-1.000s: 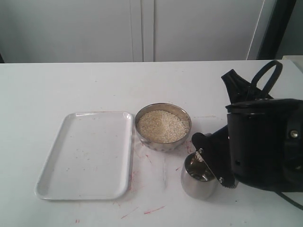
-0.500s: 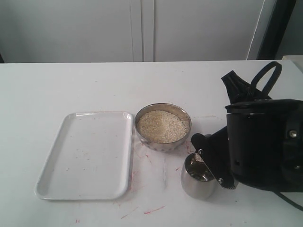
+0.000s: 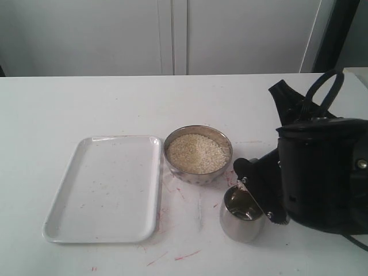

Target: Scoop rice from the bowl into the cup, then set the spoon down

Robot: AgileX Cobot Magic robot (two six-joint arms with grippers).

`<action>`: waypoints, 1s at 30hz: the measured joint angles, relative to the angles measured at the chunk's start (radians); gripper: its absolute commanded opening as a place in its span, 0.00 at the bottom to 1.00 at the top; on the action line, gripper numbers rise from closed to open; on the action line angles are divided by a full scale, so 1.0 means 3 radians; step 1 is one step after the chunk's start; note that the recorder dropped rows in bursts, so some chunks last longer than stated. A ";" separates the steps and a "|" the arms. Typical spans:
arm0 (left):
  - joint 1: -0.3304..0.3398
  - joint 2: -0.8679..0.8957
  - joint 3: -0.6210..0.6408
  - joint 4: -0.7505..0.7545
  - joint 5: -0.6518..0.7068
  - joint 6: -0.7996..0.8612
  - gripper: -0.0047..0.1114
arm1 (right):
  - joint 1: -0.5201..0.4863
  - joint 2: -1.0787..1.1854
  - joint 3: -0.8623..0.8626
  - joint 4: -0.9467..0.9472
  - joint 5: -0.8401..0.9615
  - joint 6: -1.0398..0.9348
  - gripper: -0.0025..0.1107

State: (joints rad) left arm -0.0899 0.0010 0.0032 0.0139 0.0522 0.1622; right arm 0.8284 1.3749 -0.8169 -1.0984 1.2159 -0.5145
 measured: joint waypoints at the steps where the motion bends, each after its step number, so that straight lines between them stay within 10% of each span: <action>1: 0.0000 0.0000 0.0000 0.0000 0.0000 0.0000 0.16 | 0.0000 -0.0030 0.0000 0.0008 0.0000 0.0000 0.02; 30: 0.0000 0.0000 0.0000 0.0000 0.0000 0.0000 0.16 | 0.0019 0.0001 0.0299 -0.0165 -0.0006 0.0429 0.02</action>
State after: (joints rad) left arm -0.0899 0.0010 0.0032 0.0139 0.0522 0.1622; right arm 0.8342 1.3753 -0.7271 -1.1480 1.2140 -0.3857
